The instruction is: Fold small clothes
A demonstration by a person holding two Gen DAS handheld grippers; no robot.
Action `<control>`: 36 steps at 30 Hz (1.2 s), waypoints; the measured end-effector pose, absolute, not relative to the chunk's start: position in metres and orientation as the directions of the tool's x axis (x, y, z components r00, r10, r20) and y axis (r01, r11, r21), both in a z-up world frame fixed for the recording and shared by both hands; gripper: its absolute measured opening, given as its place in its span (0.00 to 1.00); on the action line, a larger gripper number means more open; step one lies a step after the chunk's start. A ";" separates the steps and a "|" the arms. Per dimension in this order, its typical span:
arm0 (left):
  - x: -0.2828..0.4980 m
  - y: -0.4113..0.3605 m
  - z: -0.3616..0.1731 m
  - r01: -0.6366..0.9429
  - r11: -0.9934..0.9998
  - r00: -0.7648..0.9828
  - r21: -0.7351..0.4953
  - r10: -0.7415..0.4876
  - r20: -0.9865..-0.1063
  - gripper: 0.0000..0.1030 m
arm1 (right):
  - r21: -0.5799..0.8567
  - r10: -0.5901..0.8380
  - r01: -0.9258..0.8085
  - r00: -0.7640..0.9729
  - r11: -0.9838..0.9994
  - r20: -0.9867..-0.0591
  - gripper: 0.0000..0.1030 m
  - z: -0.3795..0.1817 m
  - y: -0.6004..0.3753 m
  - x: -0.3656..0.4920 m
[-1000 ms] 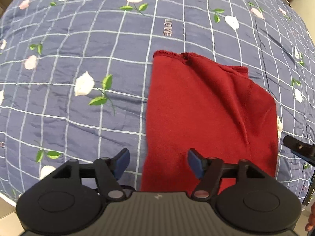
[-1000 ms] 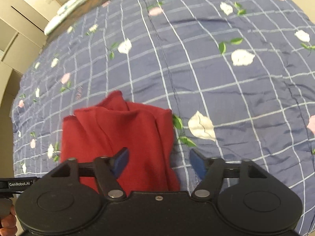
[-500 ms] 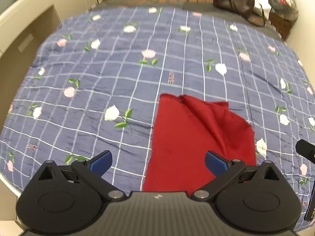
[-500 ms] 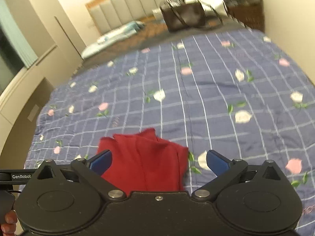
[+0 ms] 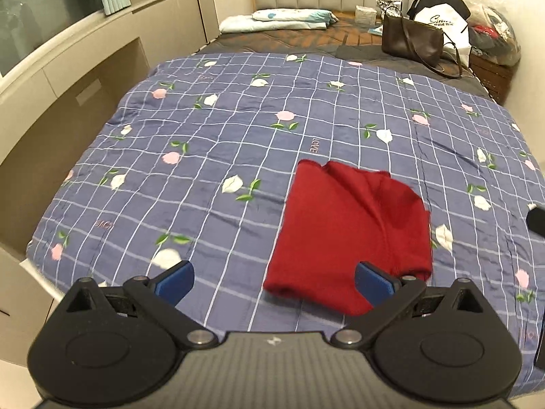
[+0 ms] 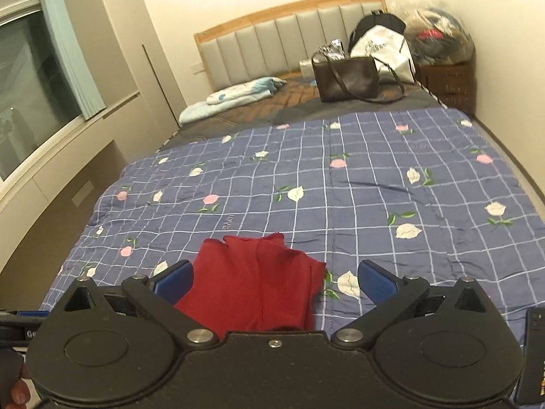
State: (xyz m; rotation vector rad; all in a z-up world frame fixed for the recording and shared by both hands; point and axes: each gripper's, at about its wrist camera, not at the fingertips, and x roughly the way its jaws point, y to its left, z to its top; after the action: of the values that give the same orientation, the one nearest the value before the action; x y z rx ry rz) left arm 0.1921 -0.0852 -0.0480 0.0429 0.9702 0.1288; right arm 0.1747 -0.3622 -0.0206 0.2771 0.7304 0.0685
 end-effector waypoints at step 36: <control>0.019 0.017 -0.050 -0.042 0.989 0.607 0.141 0.137 -0.783 0.99 | 0.210 0.183 -0.040 0.662 0.977 -0.727 0.99 -0.018 -0.257 0.006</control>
State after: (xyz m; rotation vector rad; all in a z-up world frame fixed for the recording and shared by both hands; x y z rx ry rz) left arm 0.0191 0.0165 -0.0498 0.1123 0.9135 0.1036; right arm 0.0056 -0.2573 -0.0183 0.1823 0.8391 0.1270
